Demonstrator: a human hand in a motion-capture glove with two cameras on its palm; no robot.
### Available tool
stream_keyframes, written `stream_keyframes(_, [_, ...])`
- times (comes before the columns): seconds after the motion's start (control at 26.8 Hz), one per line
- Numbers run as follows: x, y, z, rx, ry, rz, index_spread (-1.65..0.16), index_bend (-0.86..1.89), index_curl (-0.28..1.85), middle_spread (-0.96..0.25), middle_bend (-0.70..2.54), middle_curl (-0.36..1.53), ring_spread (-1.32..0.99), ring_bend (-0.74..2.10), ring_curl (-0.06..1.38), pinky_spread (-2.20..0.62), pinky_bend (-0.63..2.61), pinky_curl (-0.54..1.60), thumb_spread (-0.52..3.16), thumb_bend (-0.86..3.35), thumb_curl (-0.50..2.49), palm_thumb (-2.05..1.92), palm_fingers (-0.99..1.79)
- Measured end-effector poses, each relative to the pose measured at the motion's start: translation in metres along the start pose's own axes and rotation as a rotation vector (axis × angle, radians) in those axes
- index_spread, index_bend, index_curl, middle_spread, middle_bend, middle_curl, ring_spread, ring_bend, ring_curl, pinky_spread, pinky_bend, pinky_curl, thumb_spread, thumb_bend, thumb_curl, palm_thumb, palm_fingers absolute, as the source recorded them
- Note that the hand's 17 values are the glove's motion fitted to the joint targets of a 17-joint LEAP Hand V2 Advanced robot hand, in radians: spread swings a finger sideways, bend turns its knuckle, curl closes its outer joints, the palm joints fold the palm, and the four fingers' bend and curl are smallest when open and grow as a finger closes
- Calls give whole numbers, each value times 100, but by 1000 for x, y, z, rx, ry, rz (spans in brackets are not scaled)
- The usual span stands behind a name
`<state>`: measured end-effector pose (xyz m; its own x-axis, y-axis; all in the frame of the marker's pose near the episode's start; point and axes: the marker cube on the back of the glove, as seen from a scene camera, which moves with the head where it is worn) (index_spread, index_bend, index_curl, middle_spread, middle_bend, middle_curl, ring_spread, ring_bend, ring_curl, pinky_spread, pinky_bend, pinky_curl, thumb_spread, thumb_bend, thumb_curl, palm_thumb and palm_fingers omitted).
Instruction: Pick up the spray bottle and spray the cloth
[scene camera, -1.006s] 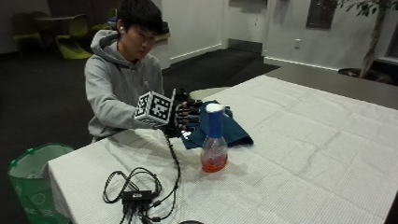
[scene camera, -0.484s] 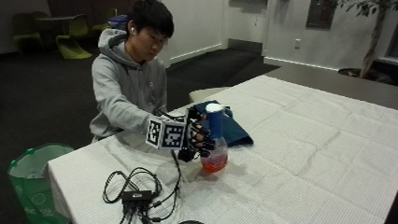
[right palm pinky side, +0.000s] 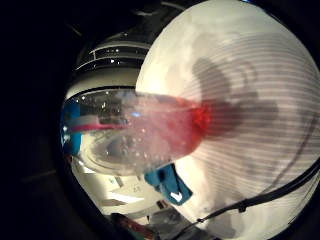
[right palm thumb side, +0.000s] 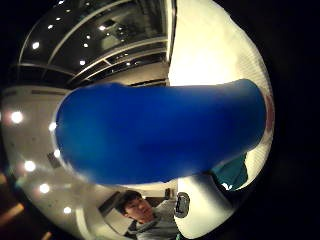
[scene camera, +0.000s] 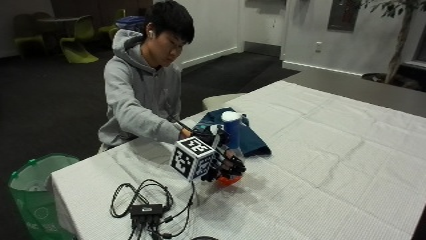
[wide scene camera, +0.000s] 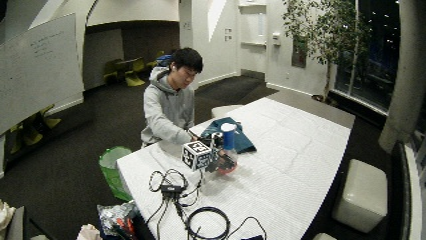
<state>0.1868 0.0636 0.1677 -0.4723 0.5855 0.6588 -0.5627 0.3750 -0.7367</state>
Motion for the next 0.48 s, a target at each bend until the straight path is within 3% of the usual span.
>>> stream_keyframes(0.19, [-4,-4,8,-90,35,66,-19,22,22,4,42,38,5,41,27,23,41,29,92,-4,39,73,25])
stream_keyframes(0.48, [-13,-13,21,-80,108,92,-21,53,34,-4,56,42,-1,36,26,24,4,17,90,-2,40,75,72])
